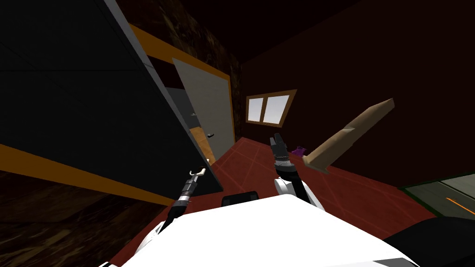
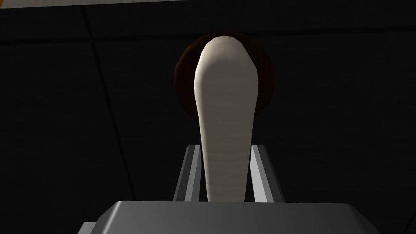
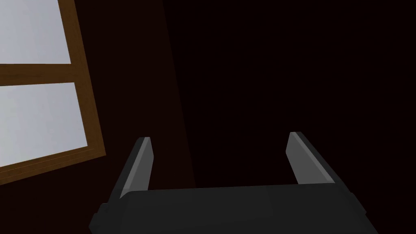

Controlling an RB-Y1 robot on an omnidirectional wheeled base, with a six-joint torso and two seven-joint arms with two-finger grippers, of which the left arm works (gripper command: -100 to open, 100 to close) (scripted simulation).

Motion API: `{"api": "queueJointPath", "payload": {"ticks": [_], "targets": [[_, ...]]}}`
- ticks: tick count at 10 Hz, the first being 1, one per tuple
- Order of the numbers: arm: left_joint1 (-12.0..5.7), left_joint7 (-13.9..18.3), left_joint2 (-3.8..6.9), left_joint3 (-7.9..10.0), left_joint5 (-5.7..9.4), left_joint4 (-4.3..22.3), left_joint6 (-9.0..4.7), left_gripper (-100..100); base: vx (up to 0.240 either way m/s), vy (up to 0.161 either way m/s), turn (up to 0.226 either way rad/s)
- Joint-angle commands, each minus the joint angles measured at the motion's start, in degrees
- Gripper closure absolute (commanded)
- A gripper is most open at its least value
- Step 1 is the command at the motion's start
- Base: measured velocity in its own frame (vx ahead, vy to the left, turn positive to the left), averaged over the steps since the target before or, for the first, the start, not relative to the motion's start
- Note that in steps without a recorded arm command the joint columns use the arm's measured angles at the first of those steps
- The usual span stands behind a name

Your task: Pull the door open

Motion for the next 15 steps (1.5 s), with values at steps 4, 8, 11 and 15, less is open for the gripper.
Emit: {"api": "queueJointPath", "payload": {"ticks": [4,8,11,15], "targets": [[1.67,0.2,0.4,-0.38,0.03,-1.7,-0.35,100,-0.039,0.006,-0.018],[4.08,2.3,2.45,-1.31,0.48,-0.3,-4.52,100,-0.101,0.046,-0.156],[4.02,2.9,2.62,-1.98,0.63,1.7,-6.48,100,-0.107,0.026,-0.104],[5.33,3.6,3.36,-3.22,1.23,2.6,-9.26,100,-0.191,0.074,-0.181]]}}
